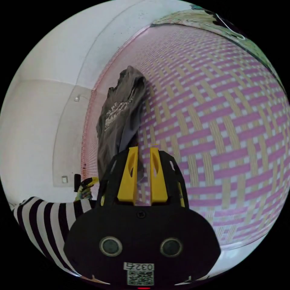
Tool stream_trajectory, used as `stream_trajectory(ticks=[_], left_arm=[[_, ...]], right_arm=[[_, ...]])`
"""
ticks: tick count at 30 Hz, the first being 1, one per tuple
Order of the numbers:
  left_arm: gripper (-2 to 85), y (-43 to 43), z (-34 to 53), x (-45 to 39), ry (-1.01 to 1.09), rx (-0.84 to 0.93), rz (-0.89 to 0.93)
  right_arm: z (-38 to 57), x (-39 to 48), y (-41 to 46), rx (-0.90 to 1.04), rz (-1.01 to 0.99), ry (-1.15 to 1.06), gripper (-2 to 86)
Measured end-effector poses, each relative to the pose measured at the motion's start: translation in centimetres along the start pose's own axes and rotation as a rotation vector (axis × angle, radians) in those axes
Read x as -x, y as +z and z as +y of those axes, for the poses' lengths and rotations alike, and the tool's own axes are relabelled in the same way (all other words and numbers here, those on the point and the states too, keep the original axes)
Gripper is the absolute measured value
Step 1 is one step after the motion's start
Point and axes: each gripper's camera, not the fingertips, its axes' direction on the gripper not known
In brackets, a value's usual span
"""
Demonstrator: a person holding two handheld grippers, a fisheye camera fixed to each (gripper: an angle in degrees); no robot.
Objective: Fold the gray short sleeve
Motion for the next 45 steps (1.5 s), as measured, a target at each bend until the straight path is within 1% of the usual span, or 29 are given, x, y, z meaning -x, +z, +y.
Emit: stream_trajectory(ticks=[1, 3, 5, 8, 11, 13, 15, 18, 20, 23, 25, 26, 28, 30, 32, 33, 34, 36, 37, 40, 45], left_arm=[[3.7, 0.1, 0.4, -0.5, 0.000, 0.012, -0.045], [2.6, -0.4, 0.3, -1.2, 0.020, -0.009, -0.077], [2.3, -0.8, -0.4, -1.3, 0.012, -0.011, -0.044], [2.2, -0.9, -1.9, -1.2, -0.008, 0.035, 0.051], [2.1, -1.8, -2.4, -1.7, -0.012, 0.019, 0.049], [2.3, -2.5, -2.4, -1.7, -0.029, 0.001, 0.083], [2.5, -2.6, -2.4, -1.6, -0.039, 0.008, 0.113], [2.6, -3.2, -2.4, -1.5, -0.051, 0.003, 0.139], [2.1, -3.4, -2.5, -1.4, -0.068, 0.005, 0.155], [-0.2, -3.5, -2.9, -1.3, -0.082, 0.013, 0.140], [-0.7, -3.9, -3.7, -2.1, -0.032, 0.015, 0.104], [-0.7, -4.1, -3.9, -2.4, -0.014, 0.011, 0.117], [-0.8, -5.5, -4.5, -3.3, 0.077, -0.013, 0.233], [-0.9, -6.6, -5.0, -3.3, 0.104, -0.002, 0.257], [-0.9, -7.2, -5.5, -2.8, 0.105, 0.040, 0.213], [-0.8, -7.4, -5.8, -2.5, 0.103, 0.070, 0.171], [-0.8, -7.5, -6.0, -2.3, 0.096, 0.086, 0.144], [-0.7, -7.8, -6.2, -2.0, 0.065, 0.072, 0.134], [-0.7, -8.0, -6.2, -1.9, 0.054, 0.053, 0.154], [0.7, -8.1, -6.3, -1.6, 0.012, 0.007, 0.172], [2.4, -6.6, -6.7, -1.7, -0.014, 0.053, 0.144]], right_arm=[[1.2, -0.2, -0.7, 0.000, -0.014, -0.004, 6.6], [2.2, -0.1, -1.3, 0.017, -0.016, -0.033, 7.0], [2.7, 0.4, -1.7, 0.043, -0.001, -0.078, 7.6], [2.2, 1.8, -2.2, 0.076, 0.037, -0.157, 8.0], [1.1, 4.6, -2.5, 0.096, 0.144, -0.280, 8.1], [0.4, 6.5, -2.2, 0.133, 0.236, -0.365, 8.4], [0.0, 7.1, -1.8, 0.177, 0.260, -0.398, 8.3], [-0.6, 7.4, -1.9, 0.218, 0.330, -0.414, 4.9], [-1.2, 7.5, -3.0, 0.224, 0.318, -0.406, 0.8], [-2.5, 7.0, -7.3, 0.196, 0.148, -0.348, -0.5], [-3.6, 5.8, -13.1, 0.125, -0.085, -0.292, -0.8], [-3.7, 5.3, -14.9, 0.101, -0.152, -0.284, -0.8], [-3.8, 1.9, -22.3, -0.049, -0.382, -0.249, -0.6], [-3.5, -2.2, -27.2, -0.149, -0.471, -0.191, -0.3], [-3.3, -7.4, -29.7, -0.129, -0.419, -0.038, 0.7], [-2.7, -10.1, -30.6, -0.100, -0.306, 0.066, 2.1], [-2.0, -11.6, -31.5, -0.084, -0.159, 0.125, 4.0], [-1.2, -11.9, -32.5, -0.085, -0.001, 0.157, 5.8], [-0.9, -11.6, -32.9, -0.098, 0.019, 0.152, 6.9], [-1.4, -10.1, -32.5, -0.100, -0.004, 0.099, 8.1], [-4.2, -9.5, -33.5, -0.104, 0.078, 0.088, 8.7]])
